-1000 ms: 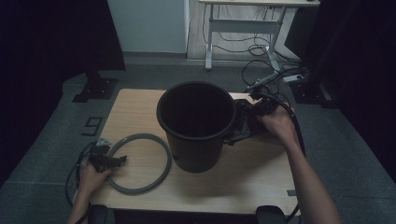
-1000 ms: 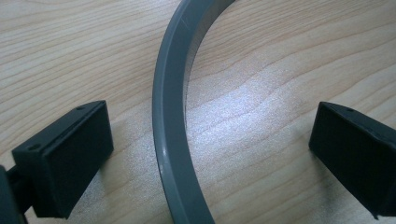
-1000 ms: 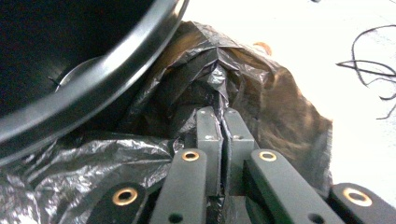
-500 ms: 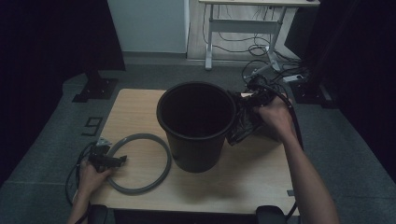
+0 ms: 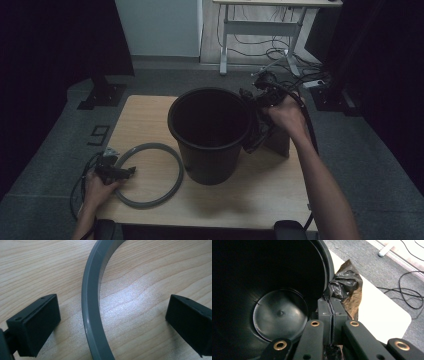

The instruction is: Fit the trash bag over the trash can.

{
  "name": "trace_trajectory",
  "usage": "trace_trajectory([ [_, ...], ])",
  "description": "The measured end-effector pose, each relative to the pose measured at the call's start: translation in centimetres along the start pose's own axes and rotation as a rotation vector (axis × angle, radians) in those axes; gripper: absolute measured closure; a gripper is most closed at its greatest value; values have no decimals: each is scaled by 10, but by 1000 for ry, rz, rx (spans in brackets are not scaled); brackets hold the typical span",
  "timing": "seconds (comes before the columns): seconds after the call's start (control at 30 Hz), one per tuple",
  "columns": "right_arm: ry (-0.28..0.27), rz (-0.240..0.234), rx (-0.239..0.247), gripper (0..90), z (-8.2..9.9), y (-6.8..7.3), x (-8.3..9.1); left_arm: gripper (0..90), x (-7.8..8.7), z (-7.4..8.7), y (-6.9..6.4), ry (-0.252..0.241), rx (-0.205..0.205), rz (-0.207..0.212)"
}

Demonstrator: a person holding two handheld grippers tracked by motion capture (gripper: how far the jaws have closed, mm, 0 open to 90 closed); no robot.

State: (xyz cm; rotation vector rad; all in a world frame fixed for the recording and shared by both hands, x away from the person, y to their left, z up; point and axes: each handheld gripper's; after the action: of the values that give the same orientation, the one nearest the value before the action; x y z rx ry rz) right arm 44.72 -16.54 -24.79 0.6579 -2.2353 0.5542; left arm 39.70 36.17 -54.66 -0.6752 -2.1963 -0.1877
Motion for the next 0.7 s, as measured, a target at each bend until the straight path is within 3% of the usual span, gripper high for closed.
trace_trajectory([
  [0.7,15,-74,23,878,-32,32,-17,0,0,0,0,0,0,0],
])
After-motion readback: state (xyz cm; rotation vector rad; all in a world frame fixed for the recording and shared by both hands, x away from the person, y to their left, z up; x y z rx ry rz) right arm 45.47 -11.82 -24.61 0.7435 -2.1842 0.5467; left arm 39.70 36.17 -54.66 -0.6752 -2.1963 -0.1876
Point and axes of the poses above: each handheld gripper's, and its own axes: x roughly backward along the jaws, z roughly out of its underside, y roughly to its left, and after that the axes turned 6 degrees about z, right-handed
